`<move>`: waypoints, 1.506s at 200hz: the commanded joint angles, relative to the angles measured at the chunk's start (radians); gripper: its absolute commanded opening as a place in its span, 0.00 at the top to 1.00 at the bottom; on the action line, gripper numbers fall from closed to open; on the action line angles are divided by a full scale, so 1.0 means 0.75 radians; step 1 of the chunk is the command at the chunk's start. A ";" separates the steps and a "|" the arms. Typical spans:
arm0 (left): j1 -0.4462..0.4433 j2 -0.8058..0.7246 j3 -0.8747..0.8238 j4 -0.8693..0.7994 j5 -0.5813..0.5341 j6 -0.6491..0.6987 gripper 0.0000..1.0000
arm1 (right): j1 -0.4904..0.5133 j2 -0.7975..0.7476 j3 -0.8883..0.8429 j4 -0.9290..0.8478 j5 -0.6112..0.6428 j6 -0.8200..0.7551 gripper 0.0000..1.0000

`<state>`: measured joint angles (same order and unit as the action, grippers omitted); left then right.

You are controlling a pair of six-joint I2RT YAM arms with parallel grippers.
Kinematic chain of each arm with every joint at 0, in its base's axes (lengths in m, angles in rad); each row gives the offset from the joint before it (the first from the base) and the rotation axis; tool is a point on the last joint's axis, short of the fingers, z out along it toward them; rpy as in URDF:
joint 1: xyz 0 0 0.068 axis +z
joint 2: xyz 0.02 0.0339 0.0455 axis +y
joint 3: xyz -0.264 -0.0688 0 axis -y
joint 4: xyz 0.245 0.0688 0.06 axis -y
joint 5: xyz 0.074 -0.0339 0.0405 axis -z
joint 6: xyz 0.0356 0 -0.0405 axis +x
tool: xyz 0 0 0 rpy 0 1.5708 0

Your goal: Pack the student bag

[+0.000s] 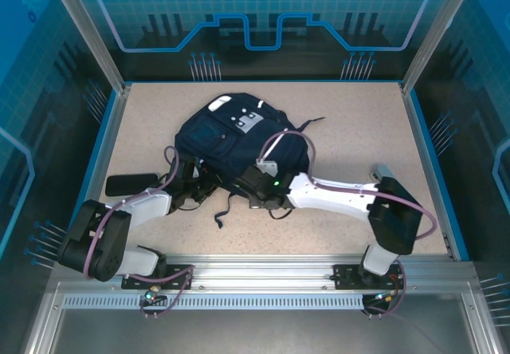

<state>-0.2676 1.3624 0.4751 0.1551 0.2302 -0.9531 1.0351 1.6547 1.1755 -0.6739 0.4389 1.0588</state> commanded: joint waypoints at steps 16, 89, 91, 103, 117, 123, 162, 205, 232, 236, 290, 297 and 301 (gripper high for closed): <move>0.023 0.022 0.079 -0.071 -0.161 0.086 1.00 | -0.163 -0.117 -0.159 -0.221 0.125 -0.024 0.92; 0.024 0.032 0.134 -0.014 0.021 0.115 1.00 | -0.016 -0.094 -0.005 -0.072 -0.031 -0.290 0.55; 0.022 0.032 0.134 -0.009 0.032 0.116 1.00 | -0.008 -0.087 0.002 -0.073 -0.030 -0.287 0.54; 0.013 0.033 0.135 0.009 0.081 0.118 1.00 | 0.035 -0.034 0.056 -0.092 -0.022 -0.263 0.46; -0.001 0.030 0.142 0.011 0.107 0.125 1.00 | 0.076 0.041 0.123 -0.125 0.015 -0.239 0.39; -0.007 0.031 0.146 0.007 0.114 0.128 1.00 | 0.090 0.075 0.158 -0.152 0.039 -0.214 0.37; -0.016 0.028 0.160 -0.023 0.112 0.140 1.00 | 0.122 0.303 0.372 -0.333 0.122 -0.132 0.41; -0.015 0.030 0.164 -0.027 0.112 0.140 1.00 | 0.117 0.398 0.412 -0.353 0.099 -0.091 0.50; -0.015 0.028 0.164 -0.035 0.110 0.143 1.00 | 0.097 0.413 0.393 -0.349 0.078 -0.069 0.63; -0.015 0.028 0.166 -0.038 0.109 0.142 1.00 | 0.095 0.412 0.391 -0.348 0.074 -0.066 0.65; -0.015 0.035 0.168 -0.045 0.106 0.140 1.00 | 0.102 0.409 0.394 -0.374 0.133 -0.076 0.73; -0.015 0.034 0.168 -0.046 0.106 0.139 1.00 | 0.104 0.412 0.400 -0.375 0.145 -0.084 0.71; -0.015 0.034 0.168 -0.047 0.107 0.137 1.00 | 0.105 0.415 0.404 -0.376 0.151 -0.088 0.70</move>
<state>-0.2668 1.3815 0.5549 0.0906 0.2615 -0.8829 1.1118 1.9503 1.4544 -0.9134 0.4988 0.9939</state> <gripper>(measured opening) 0.077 0.277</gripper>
